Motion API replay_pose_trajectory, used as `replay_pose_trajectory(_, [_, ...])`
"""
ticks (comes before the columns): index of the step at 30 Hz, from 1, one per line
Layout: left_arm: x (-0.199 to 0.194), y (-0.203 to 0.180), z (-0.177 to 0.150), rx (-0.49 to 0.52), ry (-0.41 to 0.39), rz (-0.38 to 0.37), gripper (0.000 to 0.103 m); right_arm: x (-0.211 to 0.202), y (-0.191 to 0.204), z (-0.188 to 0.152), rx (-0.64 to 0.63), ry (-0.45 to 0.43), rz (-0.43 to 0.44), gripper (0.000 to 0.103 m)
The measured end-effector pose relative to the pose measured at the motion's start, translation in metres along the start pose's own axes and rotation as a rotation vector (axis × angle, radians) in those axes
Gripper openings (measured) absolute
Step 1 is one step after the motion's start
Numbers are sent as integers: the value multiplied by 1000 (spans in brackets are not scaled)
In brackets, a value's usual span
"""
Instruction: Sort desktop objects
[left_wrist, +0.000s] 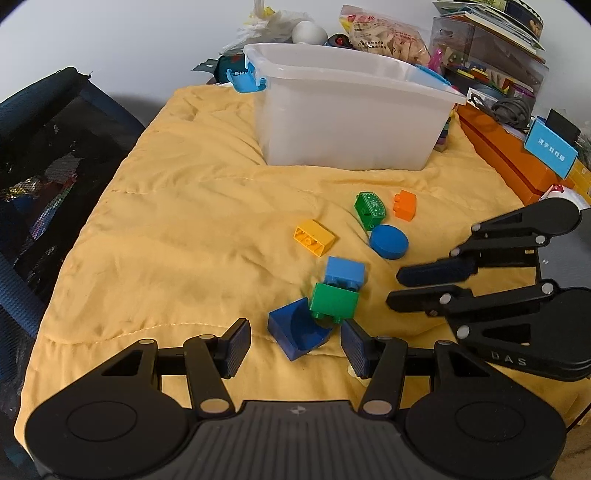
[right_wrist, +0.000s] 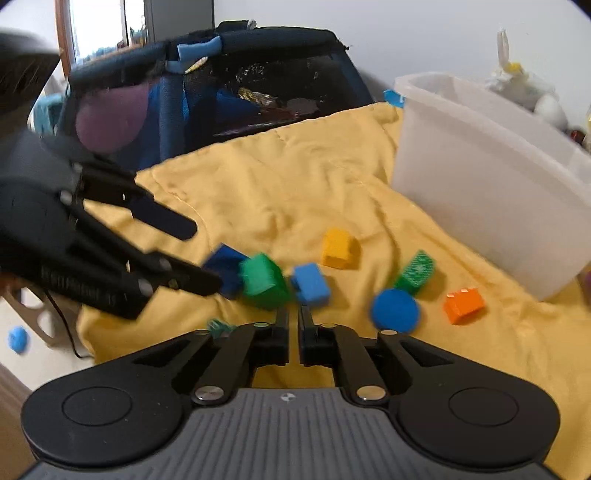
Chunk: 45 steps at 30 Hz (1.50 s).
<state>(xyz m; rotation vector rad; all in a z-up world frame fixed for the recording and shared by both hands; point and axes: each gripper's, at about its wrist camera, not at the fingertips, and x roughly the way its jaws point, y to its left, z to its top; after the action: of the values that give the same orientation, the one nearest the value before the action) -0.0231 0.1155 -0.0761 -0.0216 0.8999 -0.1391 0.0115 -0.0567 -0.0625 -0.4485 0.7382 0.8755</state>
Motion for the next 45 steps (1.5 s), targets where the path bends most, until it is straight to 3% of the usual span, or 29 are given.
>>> replay_pose_trajectory(1, [2,0,0,7,3,-6,58,0,0,1,0,-6,2,23])
replay_pose_trajectory(4, [1,4,-3,-12,19,35,58,4,7,10,-45,-26,21,25])
replay_pose_trajectory(6, [-11,12,-6,-71,-5,12,58,7,19,16,-113,-26,23,25])
replay_pose_trajectory(10, [-17,14,-9,-62,-15,19,58,27,36,23,-178,-20,-7,39])
replay_pose_trajectory(11, [-15,13,-8,-54,-10,28,58,33,35,23,-173,-1,-16,37])
replay_pose_trajectory(12, [-15,12,-7,-52,-12,28,58,37,33,23,-154,20,-7,29])
replay_pose_trajectory(17, [-6,-6,5,-29,-4,-12,58,11,13,10,-33,4,0,28])
replay_pose_trajectory(19, [3,-17,9,0,14,18,58,-7,-5,-2,88,-1,4,28])
replay_pose_trajectory(23, [24,-24,8,42,56,63,58,-35,-56,-39,447,7,63,29])
replay_pose_trajectory(26, [35,-22,2,26,85,54,46,-42,-96,-77,771,-20,188,29])
replay_pose_trajectory(29, [32,-17,4,-12,72,37,45,-43,-113,-98,905,-20,202,29])
replay_pose_trajectory(31, [22,-16,9,-51,41,16,45,-46,-117,-104,925,-24,170,32])
replay_pose_trajectory(34, [5,-33,25,-5,-16,-25,45,-48,-123,-112,917,-6,97,35])
replay_pose_trajectory(39, [2,-76,37,27,-23,-185,46,-54,-125,-114,860,-14,26,44])
replay_pose_trajectory(45, [33,-121,15,227,33,-168,46,-68,-118,-106,736,-25,-41,44])
